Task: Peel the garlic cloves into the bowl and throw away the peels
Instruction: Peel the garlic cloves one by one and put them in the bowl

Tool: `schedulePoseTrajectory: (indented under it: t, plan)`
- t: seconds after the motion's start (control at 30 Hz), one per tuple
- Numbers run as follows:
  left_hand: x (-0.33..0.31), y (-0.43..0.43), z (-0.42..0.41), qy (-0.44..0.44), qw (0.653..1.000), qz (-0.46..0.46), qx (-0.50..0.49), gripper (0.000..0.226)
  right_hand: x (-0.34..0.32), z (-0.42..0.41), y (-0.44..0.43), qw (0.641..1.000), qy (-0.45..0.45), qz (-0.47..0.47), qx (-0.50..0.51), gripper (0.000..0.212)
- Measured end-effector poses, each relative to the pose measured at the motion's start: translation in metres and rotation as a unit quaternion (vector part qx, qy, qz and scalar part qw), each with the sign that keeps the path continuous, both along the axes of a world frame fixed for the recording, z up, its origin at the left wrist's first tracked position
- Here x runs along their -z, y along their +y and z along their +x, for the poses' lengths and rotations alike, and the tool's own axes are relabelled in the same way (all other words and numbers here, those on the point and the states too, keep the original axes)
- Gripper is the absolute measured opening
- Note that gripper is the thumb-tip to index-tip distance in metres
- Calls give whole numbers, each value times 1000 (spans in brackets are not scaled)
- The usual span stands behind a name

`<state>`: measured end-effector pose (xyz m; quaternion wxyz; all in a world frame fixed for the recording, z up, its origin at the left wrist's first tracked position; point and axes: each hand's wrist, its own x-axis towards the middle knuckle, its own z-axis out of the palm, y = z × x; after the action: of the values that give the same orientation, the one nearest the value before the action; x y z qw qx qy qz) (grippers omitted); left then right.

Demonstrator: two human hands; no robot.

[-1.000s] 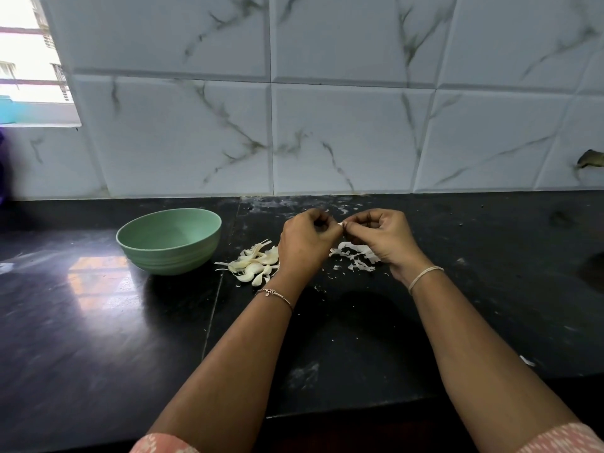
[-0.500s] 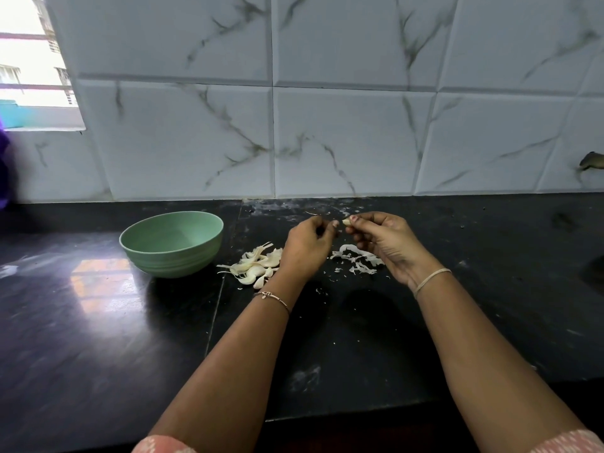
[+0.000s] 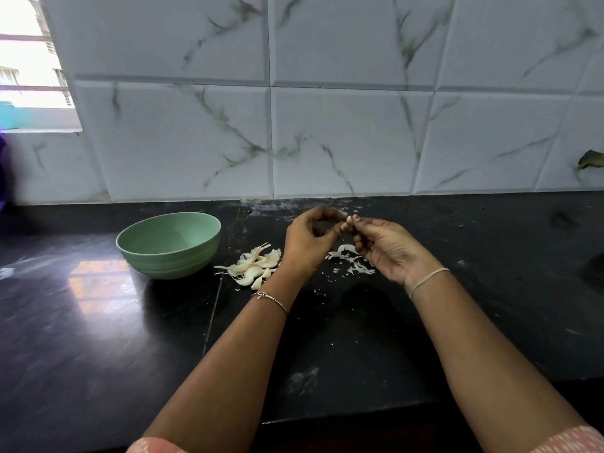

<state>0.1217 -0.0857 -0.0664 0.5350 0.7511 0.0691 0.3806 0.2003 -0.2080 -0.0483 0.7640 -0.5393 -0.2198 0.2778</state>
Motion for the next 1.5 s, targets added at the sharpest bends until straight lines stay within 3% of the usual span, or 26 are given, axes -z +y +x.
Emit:
schedulePoseTrajectory:
  t: [0.3,0.47,0.67,0.9,1.5]
  plan:
    - [0,-3,0,-6,997,-62,42,15,3,0,4,998,-49,-13,31,2]
    - [0,-5,-1,-10,999,-32,15,18,5,0,5,988,-128,-30,75,5]
    - [-4,-3,-3,0,1000,-3,-26,20,-2,0,2,994,-89,-4,69,8]
    - [-2,1,-4,4,999,14,-47,26,-1,0,0,980,-170,-54,88,10]
    - [-5,6,-7,39,998,37,-19,22,0,3,-5,985,-142,-89,41,9]
